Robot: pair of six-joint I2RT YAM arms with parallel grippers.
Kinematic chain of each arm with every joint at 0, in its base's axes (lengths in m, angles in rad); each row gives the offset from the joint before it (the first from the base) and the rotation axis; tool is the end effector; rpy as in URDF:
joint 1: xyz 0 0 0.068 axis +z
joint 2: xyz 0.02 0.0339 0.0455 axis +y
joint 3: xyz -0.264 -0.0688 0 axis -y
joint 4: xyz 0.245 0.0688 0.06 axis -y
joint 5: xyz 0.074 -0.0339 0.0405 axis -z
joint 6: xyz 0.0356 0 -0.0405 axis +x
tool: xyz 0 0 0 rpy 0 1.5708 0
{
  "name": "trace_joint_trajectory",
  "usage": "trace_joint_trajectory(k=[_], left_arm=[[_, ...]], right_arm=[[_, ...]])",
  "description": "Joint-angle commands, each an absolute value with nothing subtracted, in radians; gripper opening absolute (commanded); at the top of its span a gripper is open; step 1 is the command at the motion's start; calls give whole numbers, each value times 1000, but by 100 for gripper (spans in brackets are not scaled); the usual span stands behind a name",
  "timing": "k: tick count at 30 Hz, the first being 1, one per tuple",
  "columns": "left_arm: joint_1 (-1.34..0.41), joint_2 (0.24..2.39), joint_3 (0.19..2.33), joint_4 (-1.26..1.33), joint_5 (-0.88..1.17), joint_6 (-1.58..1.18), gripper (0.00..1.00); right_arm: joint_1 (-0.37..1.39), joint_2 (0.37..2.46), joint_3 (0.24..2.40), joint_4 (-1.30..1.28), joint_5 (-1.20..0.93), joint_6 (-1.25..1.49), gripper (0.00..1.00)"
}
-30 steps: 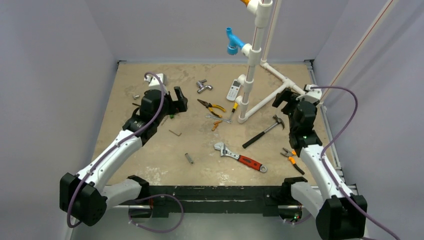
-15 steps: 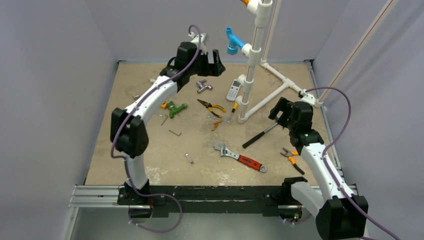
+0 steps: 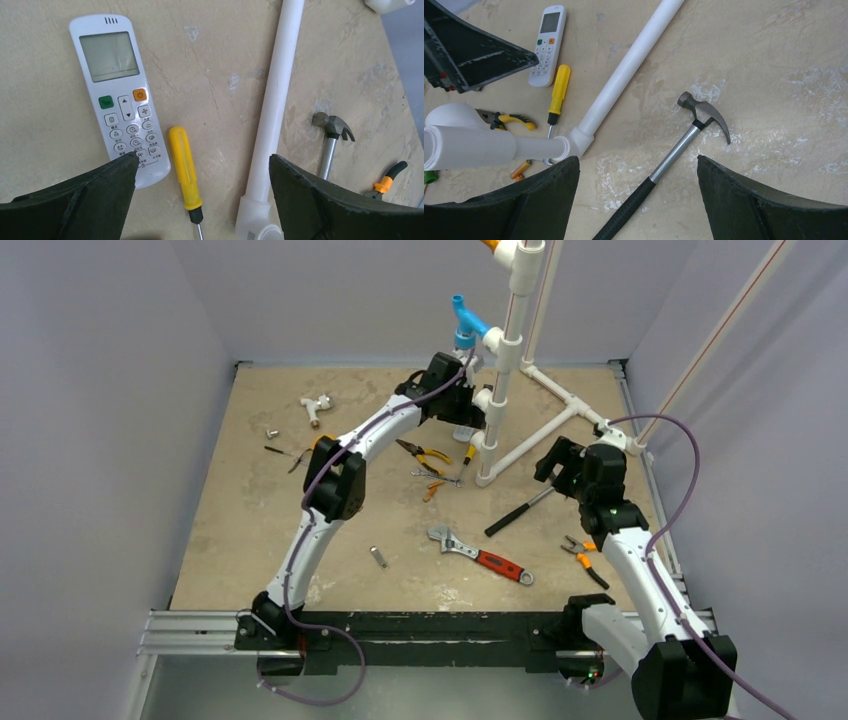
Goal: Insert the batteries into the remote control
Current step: Move the remote control to the center of the board.
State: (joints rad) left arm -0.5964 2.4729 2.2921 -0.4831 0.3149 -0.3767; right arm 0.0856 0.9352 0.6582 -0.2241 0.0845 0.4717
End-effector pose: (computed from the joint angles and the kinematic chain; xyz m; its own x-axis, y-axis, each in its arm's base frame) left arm 0.4603 -0.3258 0.2257 -0.7448 0.0828 -0.6622 0.4967 0.7314 -0.4672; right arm 0.2108 0.0151 0.2641 -0.4316 0.4174 -0.7997 0.2073 0.9087 0.3624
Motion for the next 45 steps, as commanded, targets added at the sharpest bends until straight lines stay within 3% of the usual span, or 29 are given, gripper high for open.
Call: trace_joint_trajectory(k=[1, 10, 26, 45], left_arm=[[-581, 2525, 2395, -469, 337, -434, 98], [-580, 2576, 2407, -458, 190, -528, 94], [-577, 2638, 2513, -607, 160, -579, 84], [-575, 2677, 2533, -733, 214, -593, 58]], right_arm=[[89, 933, 674, -203, 68, 472, 86], [88, 943, 651, -173, 35, 486, 85], [88, 970, 640, -151, -23, 512, 85], [89, 995, 628, -140, -54, 547, 84]])
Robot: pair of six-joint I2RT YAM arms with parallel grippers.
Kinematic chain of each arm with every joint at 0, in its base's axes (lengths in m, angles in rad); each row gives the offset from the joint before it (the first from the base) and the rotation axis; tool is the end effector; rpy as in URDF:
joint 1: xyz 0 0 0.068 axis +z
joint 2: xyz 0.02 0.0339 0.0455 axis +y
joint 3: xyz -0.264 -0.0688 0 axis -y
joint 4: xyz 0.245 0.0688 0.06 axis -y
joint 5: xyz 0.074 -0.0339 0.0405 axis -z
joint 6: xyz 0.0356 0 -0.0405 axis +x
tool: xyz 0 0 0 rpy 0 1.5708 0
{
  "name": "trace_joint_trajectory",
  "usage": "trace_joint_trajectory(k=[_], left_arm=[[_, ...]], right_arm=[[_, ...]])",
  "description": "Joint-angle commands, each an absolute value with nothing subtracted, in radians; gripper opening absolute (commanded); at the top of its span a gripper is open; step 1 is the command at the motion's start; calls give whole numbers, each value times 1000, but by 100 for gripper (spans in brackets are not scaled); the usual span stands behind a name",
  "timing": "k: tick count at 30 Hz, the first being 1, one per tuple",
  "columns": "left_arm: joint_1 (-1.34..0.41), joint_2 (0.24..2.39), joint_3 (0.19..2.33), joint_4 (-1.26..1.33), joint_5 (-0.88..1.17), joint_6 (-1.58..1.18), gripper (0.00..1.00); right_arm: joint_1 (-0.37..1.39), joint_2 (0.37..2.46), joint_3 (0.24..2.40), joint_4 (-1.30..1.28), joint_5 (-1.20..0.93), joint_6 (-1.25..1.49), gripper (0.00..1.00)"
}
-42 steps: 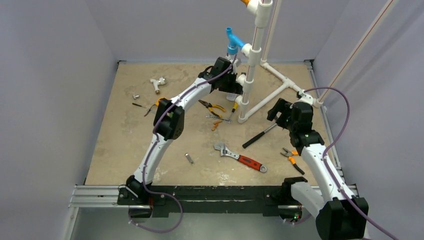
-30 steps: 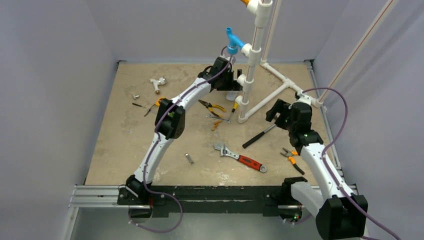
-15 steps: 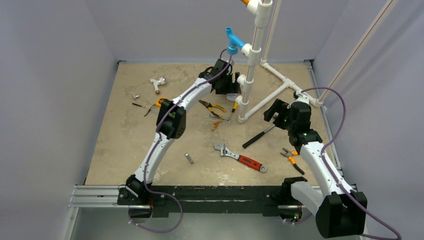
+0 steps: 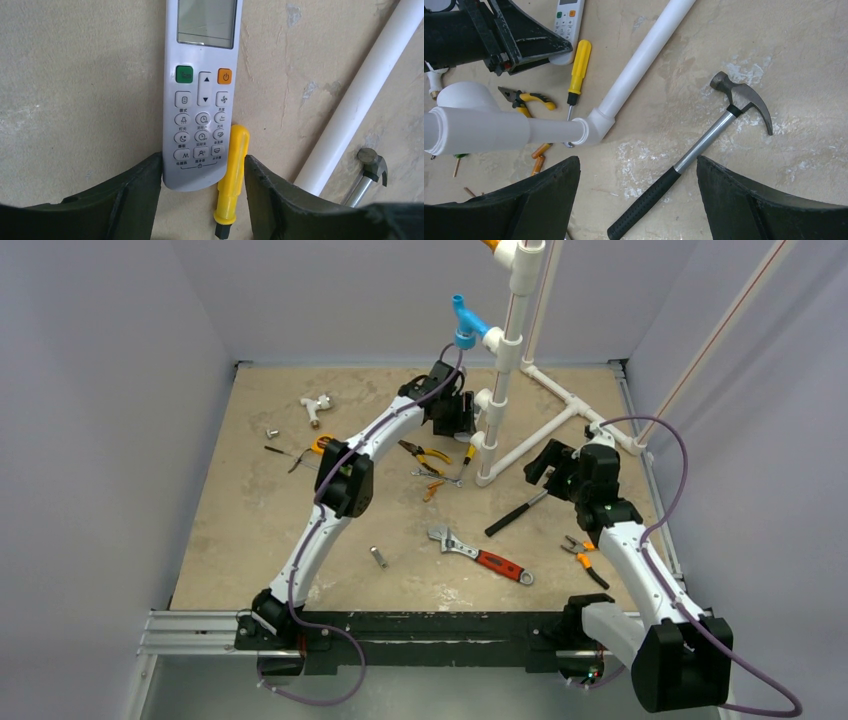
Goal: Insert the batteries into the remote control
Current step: Move the remote control to the center of the board.
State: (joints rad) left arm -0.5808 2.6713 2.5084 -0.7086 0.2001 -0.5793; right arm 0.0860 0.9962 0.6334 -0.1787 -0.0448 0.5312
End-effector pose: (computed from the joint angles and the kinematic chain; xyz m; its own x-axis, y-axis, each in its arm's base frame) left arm 0.4784 -0.3225 0.1693 -0.8884 -0.0587 -0.4554 0.1893 0.8568 -0.4797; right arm 0.2198 0.0205 0.2478 -0.5056 0.4643 -0.7272 0.1532 0.8777 0.4540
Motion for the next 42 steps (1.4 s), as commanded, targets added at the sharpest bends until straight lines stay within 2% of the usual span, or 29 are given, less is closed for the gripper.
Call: trace_joint_trajectory(k=[1, 13, 32, 42], left_arm=[[-575, 2673, 2526, -731, 211, -596, 57], [-569, 2643, 2477, -726, 177, -608, 36], [-513, 2434, 2213, -605, 97, -569, 0], [-503, 2211, 1937, -470, 80, -517, 0]], right_arm=[[88, 994, 628, -142, -54, 548, 85], [89, 990, 627, -150, -44, 548, 84], [89, 1022, 630, -136, -52, 555, 84], [88, 1035, 629, -127, -60, 554, 83]])
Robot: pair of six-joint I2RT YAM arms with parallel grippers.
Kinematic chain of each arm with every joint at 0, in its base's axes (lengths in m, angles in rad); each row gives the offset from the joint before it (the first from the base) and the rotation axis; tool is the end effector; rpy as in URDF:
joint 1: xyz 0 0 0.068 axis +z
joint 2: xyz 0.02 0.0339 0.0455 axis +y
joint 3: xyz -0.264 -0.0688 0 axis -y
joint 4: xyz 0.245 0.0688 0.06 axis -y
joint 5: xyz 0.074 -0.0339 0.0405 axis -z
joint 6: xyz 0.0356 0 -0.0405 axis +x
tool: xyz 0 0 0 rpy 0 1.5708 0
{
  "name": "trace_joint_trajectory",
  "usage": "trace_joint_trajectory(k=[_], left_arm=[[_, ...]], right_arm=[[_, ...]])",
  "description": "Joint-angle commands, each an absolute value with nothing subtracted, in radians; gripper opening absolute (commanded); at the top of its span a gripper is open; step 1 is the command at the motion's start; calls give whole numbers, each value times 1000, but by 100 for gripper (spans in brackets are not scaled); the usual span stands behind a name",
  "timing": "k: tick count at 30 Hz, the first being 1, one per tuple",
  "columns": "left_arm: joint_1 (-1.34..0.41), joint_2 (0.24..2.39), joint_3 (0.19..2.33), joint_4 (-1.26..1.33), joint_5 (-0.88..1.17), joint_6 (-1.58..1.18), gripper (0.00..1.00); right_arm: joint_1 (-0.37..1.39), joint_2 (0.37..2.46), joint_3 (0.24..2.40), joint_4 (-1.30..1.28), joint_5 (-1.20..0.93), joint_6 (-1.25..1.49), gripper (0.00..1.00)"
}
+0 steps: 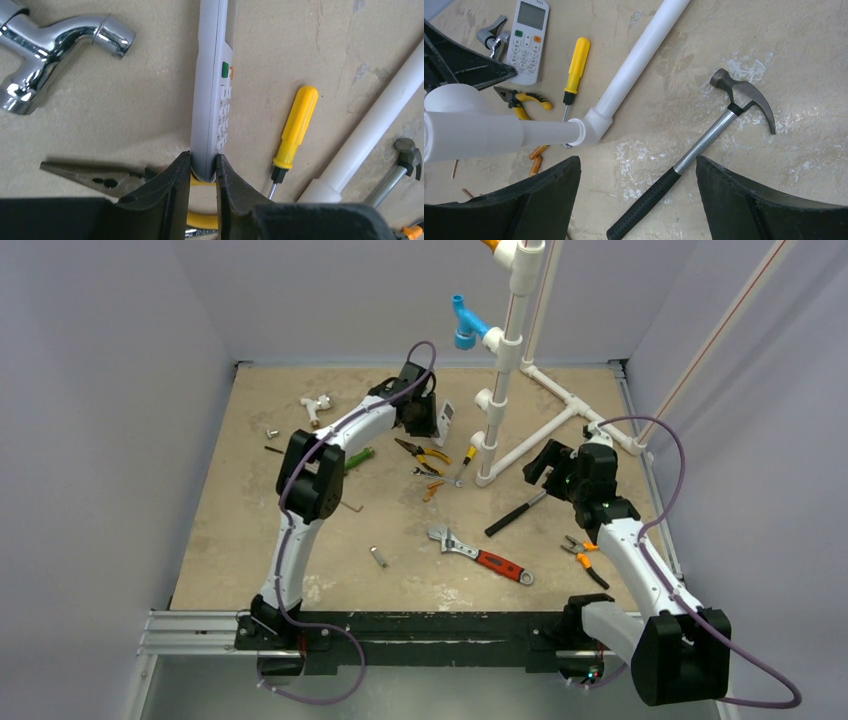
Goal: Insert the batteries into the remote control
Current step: Move the remote control to the center of the board.
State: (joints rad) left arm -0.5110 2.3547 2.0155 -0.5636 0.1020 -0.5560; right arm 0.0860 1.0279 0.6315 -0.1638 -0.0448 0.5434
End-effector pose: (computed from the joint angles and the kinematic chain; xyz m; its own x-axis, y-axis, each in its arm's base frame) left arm 0.4563 -0.2600 0.1896 -0.8674 -0.1156 -0.4839 0.0985 0.9135 -0.3948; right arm 0.2246 0.0210 0.2421 -0.5171 0.4739 -0.7128 0.1679 0.8727 0.4584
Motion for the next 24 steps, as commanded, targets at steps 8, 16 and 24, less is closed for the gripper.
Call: trace_joint_trajectory(k=[8, 16, 24], left_arm=[[-487, 2052, 1733, -381, 76, -507, 0], [-483, 1917, 1529, -332, 67, -501, 0], [-481, 1743, 1260, -268, 17, -527, 0]], right_arm=[[88, 1040, 631, -125, -72, 549, 83], [88, 1034, 626, -128, -76, 546, 83], [89, 1033, 629, -131, -81, 543, 83]])
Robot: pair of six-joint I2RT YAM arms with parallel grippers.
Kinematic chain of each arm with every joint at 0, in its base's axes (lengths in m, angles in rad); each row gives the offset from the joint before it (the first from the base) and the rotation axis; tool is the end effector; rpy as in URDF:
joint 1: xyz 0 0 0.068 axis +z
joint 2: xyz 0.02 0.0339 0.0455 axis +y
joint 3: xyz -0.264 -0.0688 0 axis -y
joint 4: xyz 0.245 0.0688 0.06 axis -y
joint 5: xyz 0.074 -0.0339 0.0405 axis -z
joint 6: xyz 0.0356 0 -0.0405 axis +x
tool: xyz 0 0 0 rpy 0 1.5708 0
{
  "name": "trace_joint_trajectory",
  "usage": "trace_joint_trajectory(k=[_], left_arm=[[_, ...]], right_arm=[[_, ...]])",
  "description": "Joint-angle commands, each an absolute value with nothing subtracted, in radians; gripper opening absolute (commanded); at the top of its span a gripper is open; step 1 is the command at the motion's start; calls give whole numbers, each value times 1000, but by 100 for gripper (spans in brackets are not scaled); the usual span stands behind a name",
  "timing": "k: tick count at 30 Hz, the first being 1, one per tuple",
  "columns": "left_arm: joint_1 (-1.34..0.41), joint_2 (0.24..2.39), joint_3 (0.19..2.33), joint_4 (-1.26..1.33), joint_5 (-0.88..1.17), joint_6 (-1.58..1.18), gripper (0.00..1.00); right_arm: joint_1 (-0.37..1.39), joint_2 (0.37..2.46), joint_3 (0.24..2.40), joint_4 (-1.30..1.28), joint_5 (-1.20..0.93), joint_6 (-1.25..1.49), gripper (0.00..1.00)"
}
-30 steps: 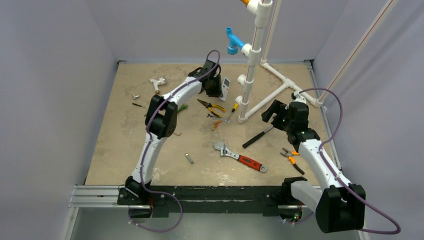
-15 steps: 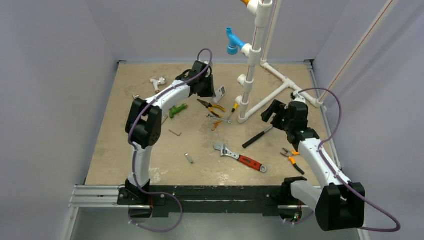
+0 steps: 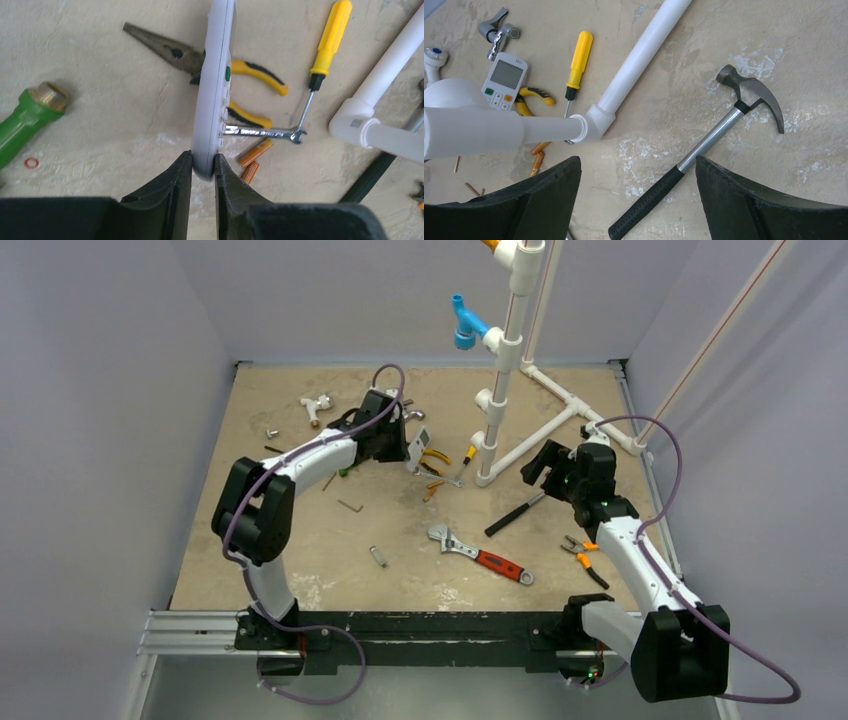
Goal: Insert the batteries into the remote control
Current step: Move the remote control to the center of the board.
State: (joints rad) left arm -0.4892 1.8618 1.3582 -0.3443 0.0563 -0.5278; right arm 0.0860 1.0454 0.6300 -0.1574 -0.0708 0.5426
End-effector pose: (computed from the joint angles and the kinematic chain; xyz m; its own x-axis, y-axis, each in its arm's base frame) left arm 0.3625 -0.1953 0.2186 -0.8247 -0.1306 -0.5503 0.1003 0.9237 -0.3696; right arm 0.2269 0.0221 0.2386 -0.5373 0.4707 -0.6999 0.1547 0.8707 0.4668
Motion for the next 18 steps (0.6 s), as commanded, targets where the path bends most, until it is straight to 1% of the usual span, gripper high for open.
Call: trace_joint_trajectory(k=[1, 5, 11, 18], left_arm=[[-482, 1719, 1229, -260, 12, -533, 0], [-482, 1615, 1116, -230, 4, -552, 0], [-483, 1502, 932, -146, 54, -595, 0], [-485, 1427, 779, -120, 74, -617, 0]], right_arm=[[88, 1033, 630, -131, -81, 543, 83], [88, 1033, 627, -134, -76, 549, 83], [89, 1038, 617, -122, -94, 565, 82], [89, 1056, 625, -123, -90, 583, 80]])
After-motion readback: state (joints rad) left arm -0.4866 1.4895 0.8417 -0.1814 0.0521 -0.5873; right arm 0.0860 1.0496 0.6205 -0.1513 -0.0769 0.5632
